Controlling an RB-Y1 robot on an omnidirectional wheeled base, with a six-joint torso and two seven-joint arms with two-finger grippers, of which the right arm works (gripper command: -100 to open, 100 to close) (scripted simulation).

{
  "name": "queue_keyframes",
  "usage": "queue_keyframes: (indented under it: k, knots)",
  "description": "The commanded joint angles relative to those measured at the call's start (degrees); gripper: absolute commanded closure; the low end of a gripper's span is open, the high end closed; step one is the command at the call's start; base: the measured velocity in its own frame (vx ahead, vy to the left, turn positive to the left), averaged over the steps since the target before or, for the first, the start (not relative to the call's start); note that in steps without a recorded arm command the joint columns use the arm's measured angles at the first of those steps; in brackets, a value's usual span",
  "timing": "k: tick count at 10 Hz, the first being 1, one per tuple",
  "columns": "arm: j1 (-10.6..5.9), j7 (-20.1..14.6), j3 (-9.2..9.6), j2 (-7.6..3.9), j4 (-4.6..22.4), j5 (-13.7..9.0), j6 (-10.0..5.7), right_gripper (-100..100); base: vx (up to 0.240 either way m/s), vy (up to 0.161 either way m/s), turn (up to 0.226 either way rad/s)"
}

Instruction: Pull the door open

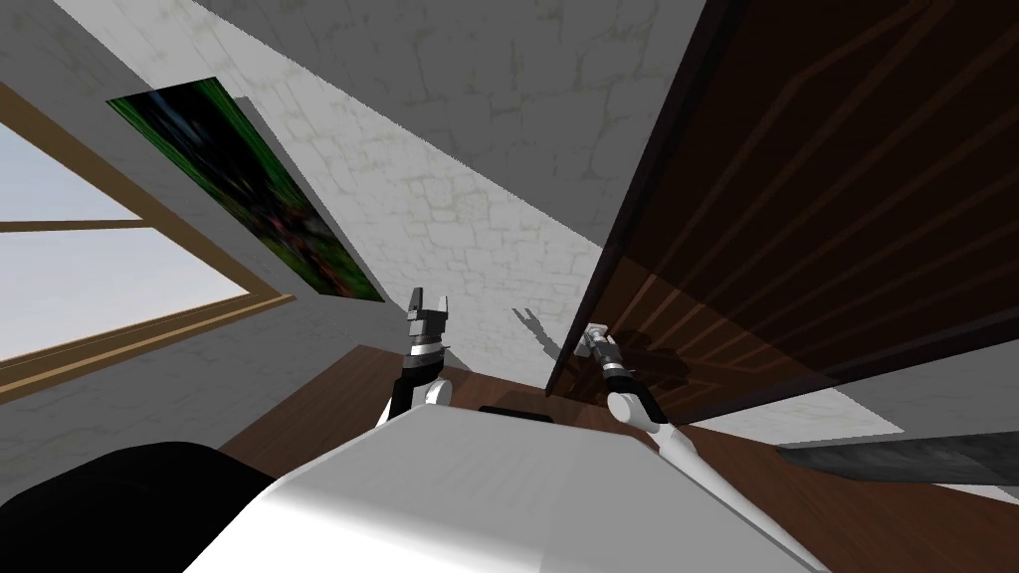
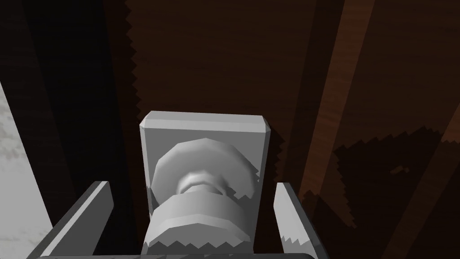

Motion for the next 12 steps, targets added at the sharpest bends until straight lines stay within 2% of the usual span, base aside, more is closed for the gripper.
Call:
queue_keyframes:
  k: [1, 6, 7, 8, 12]
  knots:
    - [0.04, -0.1, 0.11, -0.07, -0.1, 0.0, -0.06, 100, -0.002, 0.001, -0.041]
    - [0.04, -0.1, 0.11, -0.07, -0.1, 0.0, -0.06, 100, -0.002, 0.001, -0.003]
    - [0.33, -1.1, 0.88, -1.14, -0.4, 0.1, -0.47, 100, -0.121, -0.042, 0.121]
    - [0.41, -1.4, 1.11, -1.42, -0.5, 0.1, -0.58, 100, -0.166, -0.071, 0.117]
    - [1.2, -4.0, 3.48, -4.25, -1.7, 0.3, -1.69, 100, -0.201, -0.069, 0.128]
